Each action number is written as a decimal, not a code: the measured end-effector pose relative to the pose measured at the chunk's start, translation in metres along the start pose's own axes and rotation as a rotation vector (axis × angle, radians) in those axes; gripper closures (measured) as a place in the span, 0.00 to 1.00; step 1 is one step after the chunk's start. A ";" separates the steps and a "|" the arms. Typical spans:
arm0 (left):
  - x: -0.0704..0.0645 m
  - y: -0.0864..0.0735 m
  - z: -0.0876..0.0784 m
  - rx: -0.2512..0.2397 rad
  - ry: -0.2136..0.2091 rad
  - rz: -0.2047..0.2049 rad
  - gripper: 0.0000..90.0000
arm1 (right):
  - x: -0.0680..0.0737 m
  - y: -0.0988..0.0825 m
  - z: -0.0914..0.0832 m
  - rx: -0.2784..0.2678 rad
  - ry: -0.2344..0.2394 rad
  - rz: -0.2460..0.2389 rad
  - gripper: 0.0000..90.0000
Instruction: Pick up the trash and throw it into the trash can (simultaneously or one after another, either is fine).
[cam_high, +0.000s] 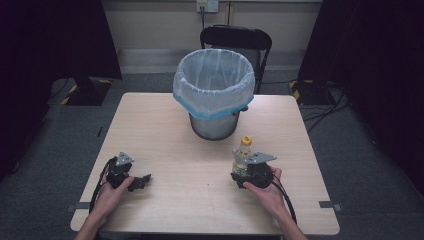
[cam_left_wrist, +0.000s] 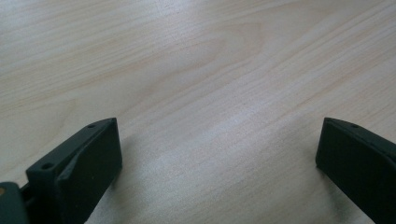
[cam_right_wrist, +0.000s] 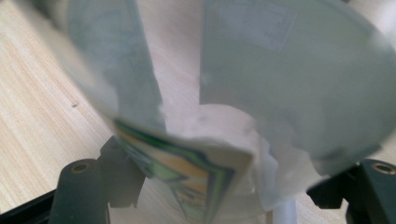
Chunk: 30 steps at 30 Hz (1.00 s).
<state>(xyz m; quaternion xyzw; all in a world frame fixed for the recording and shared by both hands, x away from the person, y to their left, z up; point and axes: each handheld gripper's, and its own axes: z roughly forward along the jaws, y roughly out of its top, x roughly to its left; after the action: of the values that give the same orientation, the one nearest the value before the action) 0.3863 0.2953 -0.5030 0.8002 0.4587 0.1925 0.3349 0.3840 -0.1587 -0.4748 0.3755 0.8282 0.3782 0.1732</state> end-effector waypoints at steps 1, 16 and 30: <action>0.000 0.000 0.000 0.000 0.000 0.000 0.00 | 0.000 0.000 0.000 0.000 0.000 0.000 0.31; 0.000 0.000 0.000 0.000 0.000 -0.001 0.00 | -0.003 0.008 -0.010 -0.066 0.014 0.042 0.31; 0.000 0.000 0.000 0.000 0.000 -0.001 0.00 | -0.006 0.021 -0.020 -0.129 0.026 0.070 0.31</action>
<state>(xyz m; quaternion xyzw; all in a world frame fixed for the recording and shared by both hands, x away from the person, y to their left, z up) 0.3863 0.2952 -0.5030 0.8000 0.4589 0.1923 0.3352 0.3874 -0.1640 -0.4460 0.3871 0.7907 0.4417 0.1729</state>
